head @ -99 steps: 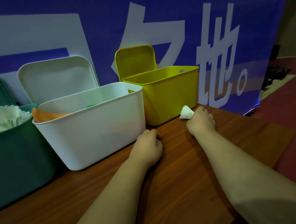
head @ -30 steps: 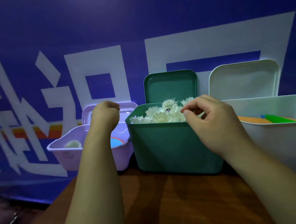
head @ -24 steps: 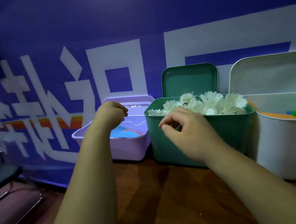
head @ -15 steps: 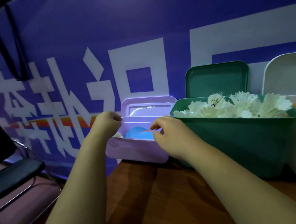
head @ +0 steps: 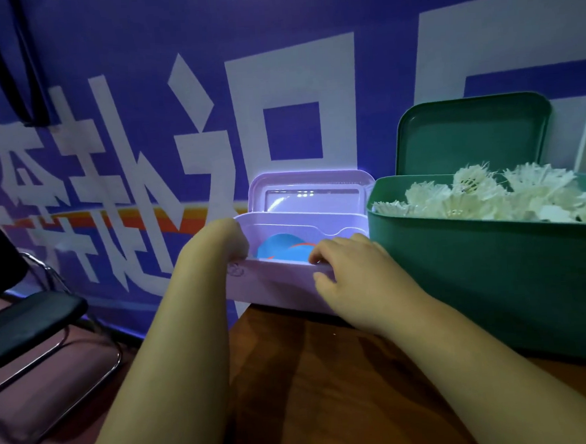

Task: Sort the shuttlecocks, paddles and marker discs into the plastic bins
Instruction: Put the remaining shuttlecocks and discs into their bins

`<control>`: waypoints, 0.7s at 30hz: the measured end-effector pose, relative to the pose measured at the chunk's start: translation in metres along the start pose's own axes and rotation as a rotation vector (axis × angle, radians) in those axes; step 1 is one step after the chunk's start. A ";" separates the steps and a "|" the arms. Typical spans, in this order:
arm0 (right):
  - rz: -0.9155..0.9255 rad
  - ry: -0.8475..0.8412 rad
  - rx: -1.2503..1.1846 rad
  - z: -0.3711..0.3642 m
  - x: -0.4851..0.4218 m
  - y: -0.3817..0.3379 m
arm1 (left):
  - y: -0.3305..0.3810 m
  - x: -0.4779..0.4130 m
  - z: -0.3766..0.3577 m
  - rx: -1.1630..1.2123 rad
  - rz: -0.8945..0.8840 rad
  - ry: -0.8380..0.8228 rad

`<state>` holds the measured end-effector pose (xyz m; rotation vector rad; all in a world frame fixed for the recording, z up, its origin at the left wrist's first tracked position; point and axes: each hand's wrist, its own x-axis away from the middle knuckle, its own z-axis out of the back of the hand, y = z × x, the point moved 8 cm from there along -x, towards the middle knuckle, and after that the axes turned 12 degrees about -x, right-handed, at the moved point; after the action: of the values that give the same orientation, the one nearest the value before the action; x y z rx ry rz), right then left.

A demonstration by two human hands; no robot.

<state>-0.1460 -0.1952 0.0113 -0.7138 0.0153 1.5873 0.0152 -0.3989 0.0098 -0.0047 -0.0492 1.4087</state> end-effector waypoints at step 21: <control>-0.163 0.609 -0.341 0.181 0.039 0.043 | 0.191 0.095 0.106 0.921 -0.449 0.324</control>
<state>-0.2609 -0.0930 0.1228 -1.4101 0.1323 1.1781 -0.1624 -0.2774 0.1129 0.5098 0.8194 0.8652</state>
